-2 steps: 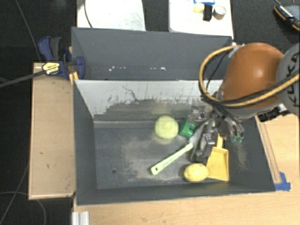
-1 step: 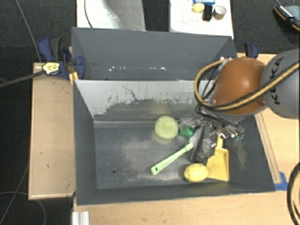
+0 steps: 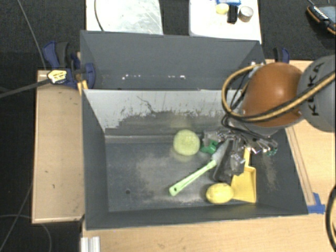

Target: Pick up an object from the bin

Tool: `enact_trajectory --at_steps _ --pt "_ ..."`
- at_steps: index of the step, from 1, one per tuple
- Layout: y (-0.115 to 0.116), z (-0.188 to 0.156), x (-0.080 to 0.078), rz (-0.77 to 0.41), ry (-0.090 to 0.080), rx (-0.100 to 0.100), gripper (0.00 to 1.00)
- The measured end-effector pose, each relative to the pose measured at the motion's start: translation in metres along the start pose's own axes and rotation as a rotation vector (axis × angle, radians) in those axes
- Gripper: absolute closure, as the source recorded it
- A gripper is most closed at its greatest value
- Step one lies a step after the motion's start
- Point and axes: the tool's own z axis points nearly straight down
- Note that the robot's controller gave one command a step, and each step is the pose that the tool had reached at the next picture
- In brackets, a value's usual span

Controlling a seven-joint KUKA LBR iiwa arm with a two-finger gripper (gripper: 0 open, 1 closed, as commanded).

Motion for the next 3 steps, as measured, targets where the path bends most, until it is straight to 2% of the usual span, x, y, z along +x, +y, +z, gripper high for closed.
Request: enact_trajectory --at_steps 1,2,3 --pt "0.021 0.011 -0.003 -0.237 0.007 -0.003 0.00" --pt "-0.001 0.062 -0.007 -0.185 0.002 -0.001 0.00" --pt "0.003 0.063 -0.011 -0.296 -0.002 0.001 1.00"
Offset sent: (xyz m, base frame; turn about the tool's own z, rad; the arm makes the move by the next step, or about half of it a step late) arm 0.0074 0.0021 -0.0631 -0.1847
